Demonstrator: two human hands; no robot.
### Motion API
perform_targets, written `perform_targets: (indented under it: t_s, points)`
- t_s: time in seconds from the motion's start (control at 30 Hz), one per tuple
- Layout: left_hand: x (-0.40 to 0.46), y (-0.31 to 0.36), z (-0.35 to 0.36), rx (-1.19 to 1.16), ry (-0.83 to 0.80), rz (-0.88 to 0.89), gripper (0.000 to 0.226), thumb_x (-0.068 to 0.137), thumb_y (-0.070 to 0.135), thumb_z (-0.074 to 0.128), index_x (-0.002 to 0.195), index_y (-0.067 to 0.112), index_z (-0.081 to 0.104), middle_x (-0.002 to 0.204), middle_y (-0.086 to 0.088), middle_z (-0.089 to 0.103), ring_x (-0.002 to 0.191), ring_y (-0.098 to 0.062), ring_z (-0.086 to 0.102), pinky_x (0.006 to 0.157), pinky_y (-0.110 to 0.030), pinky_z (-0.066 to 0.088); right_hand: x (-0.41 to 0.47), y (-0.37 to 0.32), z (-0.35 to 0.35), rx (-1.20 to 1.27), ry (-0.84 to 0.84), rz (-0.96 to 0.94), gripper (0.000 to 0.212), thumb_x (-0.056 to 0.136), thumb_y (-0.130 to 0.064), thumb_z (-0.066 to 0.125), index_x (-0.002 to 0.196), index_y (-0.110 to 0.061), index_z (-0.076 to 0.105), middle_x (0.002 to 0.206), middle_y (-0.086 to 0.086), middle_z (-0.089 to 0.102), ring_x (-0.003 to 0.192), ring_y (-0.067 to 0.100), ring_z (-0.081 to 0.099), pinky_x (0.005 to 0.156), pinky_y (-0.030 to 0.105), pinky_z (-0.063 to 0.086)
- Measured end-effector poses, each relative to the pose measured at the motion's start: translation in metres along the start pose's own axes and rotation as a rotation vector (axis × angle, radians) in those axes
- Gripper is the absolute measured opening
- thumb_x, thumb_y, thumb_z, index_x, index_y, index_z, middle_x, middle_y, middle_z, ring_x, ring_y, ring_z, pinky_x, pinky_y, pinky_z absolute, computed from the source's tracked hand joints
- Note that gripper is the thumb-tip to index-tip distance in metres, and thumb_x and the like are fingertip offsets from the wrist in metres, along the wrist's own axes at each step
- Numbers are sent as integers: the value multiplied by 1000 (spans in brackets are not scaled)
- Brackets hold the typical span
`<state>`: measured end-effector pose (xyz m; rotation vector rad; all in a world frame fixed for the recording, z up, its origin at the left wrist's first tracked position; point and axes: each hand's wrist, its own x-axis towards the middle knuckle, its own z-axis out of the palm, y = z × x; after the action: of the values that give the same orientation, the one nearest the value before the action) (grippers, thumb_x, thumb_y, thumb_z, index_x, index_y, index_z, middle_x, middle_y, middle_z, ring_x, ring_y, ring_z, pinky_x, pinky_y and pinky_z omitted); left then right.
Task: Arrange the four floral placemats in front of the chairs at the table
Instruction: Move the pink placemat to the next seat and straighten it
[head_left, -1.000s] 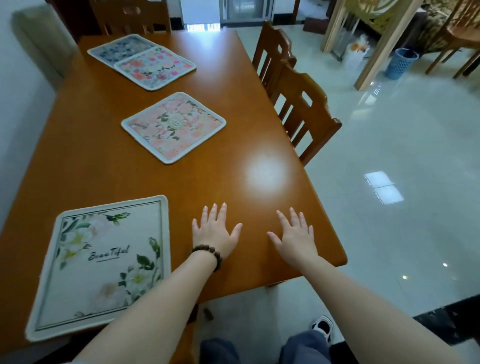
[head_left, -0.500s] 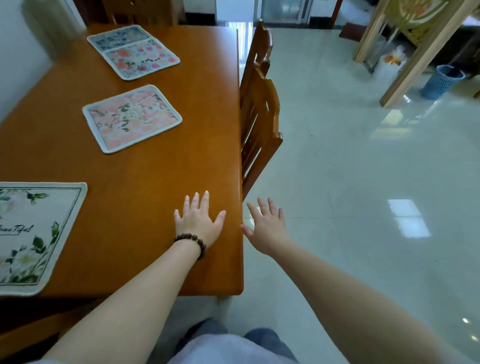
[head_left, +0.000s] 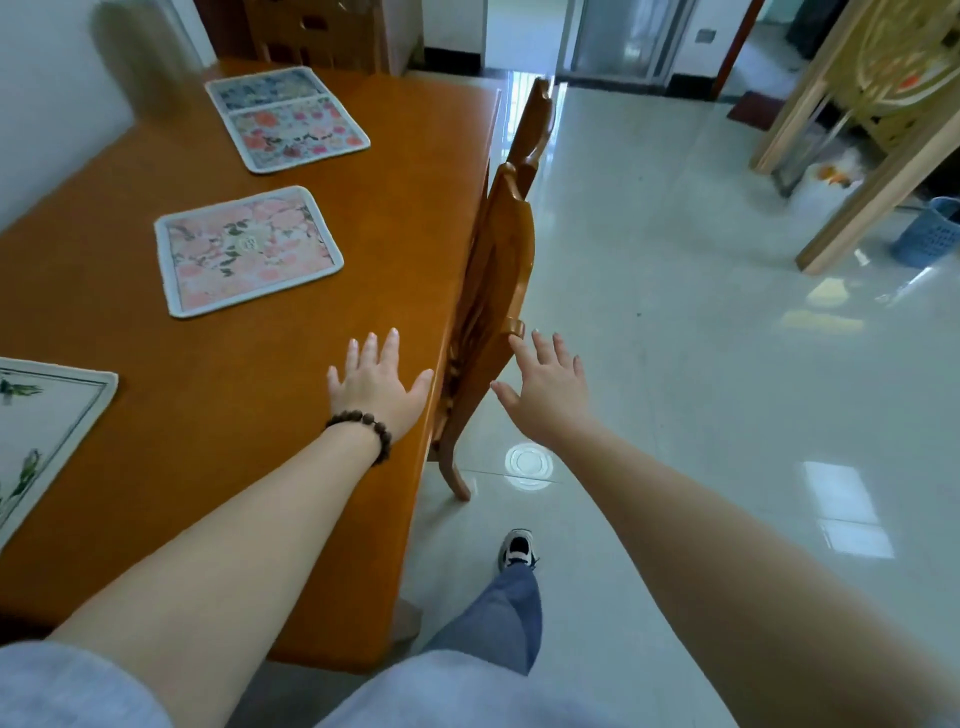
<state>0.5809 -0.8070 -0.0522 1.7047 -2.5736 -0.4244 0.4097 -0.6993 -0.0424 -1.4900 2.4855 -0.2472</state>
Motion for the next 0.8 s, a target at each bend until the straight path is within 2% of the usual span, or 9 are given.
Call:
perform_targets:
  t_s: [0.2,0.43,0.57,0.8]
  points:
    - [76,32,5,-36,64,-51,74,91,65,28,151,28,6,160,-4,10,146,-25,4,114,-52,10,97,19,-14,-27,80,-93,67,93,-60,37,150,-30,18,160,6,9,146,31,-3,117,54,2]
    - [185,44,10,-133,71,-242,75,91,65,31,151,27,8,159,-5,12,145,-27,7,113,-55,12,243,14,-35,-127,65,-321,65,93,-60,36,149,-31,21,160,4,14,147,30,1,115,51,-6]
    - [222,45,9,-165,84,-319,76,90,66,32,151,28,8,159,-5,13,145,-27,7,113,-56,11,301,4,-44,-126,9,-406,64,93,-58,40,149,-30,23,159,4,15,146,30,1,115,52,-4]
    - [234,35,12,-208,120,-538,77,89,66,30,151,28,7,160,-5,9,146,-25,4,113,-54,9,344,-29,-34,-158,-106,-555,64,95,-53,43,150,-27,22,159,6,17,147,28,2,117,50,2]
